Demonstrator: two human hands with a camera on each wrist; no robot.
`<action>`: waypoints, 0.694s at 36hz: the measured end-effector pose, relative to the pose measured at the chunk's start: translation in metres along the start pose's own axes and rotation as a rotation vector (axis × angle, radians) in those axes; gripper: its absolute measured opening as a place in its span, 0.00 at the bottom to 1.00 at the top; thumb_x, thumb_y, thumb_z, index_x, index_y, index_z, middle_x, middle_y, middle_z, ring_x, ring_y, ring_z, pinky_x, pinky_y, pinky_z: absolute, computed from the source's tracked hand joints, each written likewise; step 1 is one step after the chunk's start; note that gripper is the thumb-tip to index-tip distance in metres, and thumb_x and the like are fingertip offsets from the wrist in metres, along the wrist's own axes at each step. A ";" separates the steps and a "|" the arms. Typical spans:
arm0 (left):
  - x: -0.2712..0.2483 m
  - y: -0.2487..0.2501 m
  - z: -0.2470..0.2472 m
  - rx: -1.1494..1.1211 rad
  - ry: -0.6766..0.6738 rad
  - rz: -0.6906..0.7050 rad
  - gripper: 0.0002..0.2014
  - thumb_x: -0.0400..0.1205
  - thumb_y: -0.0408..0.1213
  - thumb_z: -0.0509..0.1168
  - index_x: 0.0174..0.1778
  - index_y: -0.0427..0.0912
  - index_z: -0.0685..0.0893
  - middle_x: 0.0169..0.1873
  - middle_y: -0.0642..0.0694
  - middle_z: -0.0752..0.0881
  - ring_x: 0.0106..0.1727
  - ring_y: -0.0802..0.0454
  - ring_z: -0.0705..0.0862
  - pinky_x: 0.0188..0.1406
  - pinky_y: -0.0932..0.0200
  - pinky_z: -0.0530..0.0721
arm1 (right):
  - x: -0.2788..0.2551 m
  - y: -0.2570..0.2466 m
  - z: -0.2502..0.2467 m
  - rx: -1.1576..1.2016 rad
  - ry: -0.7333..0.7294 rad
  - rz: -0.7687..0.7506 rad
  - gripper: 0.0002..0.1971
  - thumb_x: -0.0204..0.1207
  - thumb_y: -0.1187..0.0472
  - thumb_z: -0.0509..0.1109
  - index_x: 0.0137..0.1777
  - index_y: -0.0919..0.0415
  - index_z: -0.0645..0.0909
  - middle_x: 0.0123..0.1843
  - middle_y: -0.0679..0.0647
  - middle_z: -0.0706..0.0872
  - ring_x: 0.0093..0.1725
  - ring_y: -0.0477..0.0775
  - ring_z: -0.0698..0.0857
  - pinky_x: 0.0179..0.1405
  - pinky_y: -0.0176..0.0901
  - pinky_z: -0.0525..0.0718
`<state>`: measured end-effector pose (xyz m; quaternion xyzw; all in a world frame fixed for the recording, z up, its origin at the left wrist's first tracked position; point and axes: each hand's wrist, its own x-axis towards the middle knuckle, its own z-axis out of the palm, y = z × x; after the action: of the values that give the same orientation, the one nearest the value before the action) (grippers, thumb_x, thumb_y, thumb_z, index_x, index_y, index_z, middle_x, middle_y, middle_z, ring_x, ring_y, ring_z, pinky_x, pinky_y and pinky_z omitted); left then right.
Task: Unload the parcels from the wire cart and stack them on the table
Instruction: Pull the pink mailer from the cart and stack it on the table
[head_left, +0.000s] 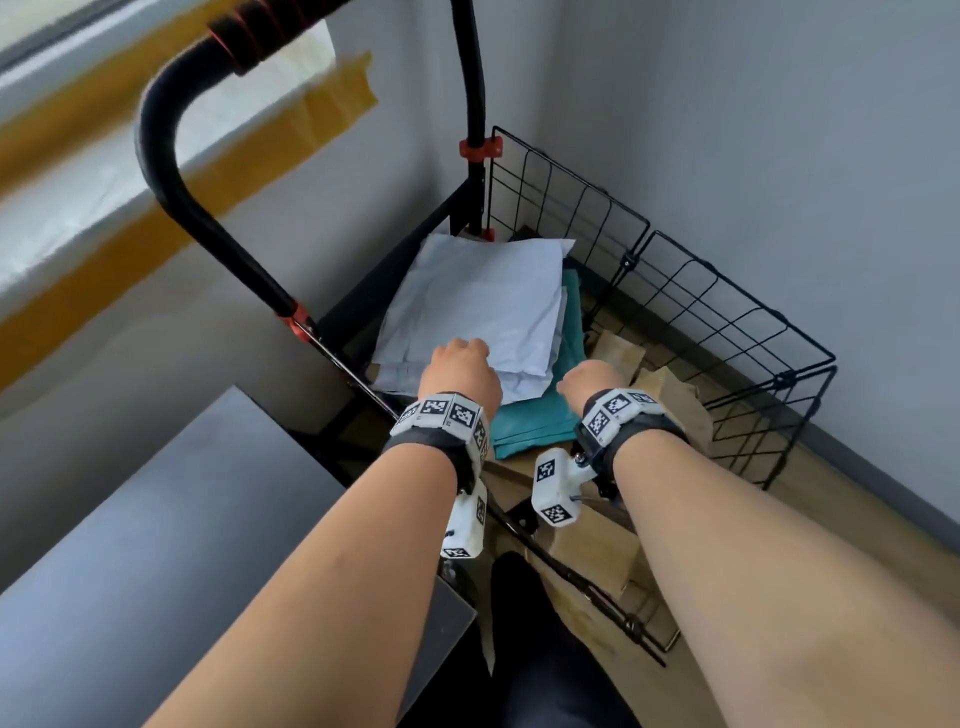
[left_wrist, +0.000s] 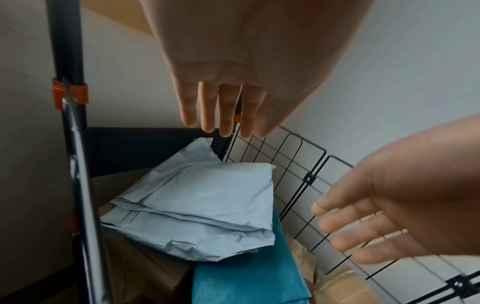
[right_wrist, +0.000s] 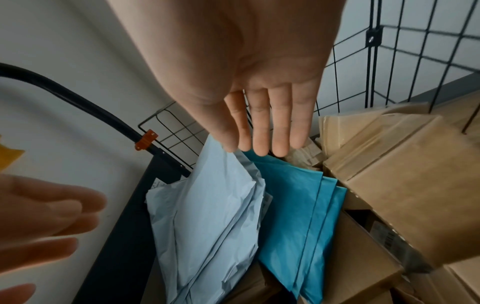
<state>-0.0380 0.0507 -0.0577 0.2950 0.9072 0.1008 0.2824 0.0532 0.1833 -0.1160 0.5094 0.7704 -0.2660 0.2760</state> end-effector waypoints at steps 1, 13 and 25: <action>0.007 0.000 0.004 0.016 -0.007 -0.004 0.18 0.84 0.33 0.56 0.71 0.44 0.74 0.68 0.43 0.75 0.71 0.44 0.70 0.67 0.49 0.74 | 0.010 0.000 0.000 0.027 0.002 0.003 0.19 0.84 0.56 0.59 0.67 0.67 0.79 0.67 0.62 0.82 0.66 0.63 0.81 0.57 0.48 0.78; 0.062 -0.010 0.045 0.078 -0.067 -0.094 0.18 0.82 0.32 0.57 0.69 0.44 0.76 0.66 0.43 0.76 0.69 0.44 0.71 0.64 0.50 0.74 | 0.101 -0.015 0.014 0.056 -0.065 0.032 0.09 0.79 0.57 0.63 0.44 0.64 0.75 0.53 0.62 0.84 0.51 0.64 0.84 0.47 0.47 0.80; 0.070 -0.012 0.047 0.049 -0.058 -0.155 0.19 0.82 0.29 0.57 0.70 0.44 0.75 0.67 0.44 0.76 0.69 0.45 0.72 0.64 0.51 0.75 | 0.104 -0.028 0.010 0.138 -0.118 -0.096 0.06 0.81 0.59 0.61 0.43 0.59 0.73 0.39 0.54 0.73 0.47 0.53 0.73 0.30 0.38 0.67</action>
<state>-0.0637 0.0836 -0.1318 0.2334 0.9210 0.0478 0.3082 -0.0056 0.2328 -0.1920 0.4731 0.7562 -0.3609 0.2723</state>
